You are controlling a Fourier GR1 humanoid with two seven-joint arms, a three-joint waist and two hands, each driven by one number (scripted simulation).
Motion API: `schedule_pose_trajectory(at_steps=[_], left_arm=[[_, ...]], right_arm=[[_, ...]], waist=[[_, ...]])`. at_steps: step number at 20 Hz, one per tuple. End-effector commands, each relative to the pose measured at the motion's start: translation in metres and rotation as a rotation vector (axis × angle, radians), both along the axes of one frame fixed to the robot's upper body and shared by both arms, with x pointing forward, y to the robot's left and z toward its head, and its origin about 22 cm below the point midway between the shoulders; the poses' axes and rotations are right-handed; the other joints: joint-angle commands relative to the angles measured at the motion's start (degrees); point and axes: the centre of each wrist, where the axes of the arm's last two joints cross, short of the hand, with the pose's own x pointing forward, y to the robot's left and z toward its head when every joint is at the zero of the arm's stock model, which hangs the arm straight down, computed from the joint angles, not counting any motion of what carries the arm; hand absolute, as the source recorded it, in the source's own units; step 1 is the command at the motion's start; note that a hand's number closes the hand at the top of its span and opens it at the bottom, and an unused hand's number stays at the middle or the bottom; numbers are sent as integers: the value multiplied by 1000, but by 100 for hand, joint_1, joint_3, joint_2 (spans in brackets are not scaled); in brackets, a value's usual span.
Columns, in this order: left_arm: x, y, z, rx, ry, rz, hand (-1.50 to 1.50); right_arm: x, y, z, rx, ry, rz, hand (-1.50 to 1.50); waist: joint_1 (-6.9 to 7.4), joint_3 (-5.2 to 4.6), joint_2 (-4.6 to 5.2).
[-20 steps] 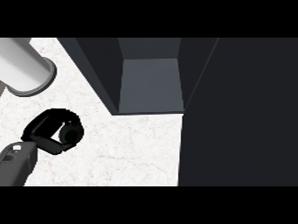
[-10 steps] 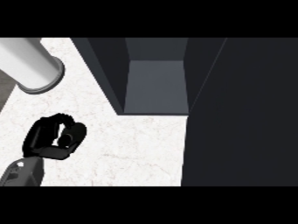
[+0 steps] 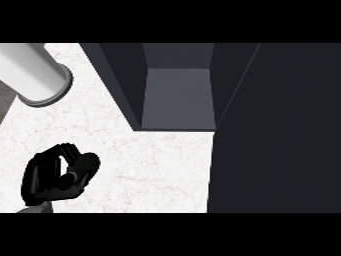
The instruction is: Pick up the wine, place it into the cabinet and close the cabinet
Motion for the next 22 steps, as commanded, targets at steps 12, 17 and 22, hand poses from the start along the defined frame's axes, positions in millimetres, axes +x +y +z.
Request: schedule_pose_trajectory(at_steps=[12, 17, 22], left_arm=[[-10, -77, 116, -81, -13, -114, 150], [-14, -105, 143, -61, 14, -165, 150], [-2, -141, 159, -98, -5, -249, 150]], right_arm=[[-21, -1, 11, 64, -42, 57, -150], [-28, 7, 19, 64, -45, 64, -150], [-19, 7, 15, 50, -42, 79, -150]], waist=[[-45, -16, 33], [-50, -19, 30], [-67, -20, 40]])
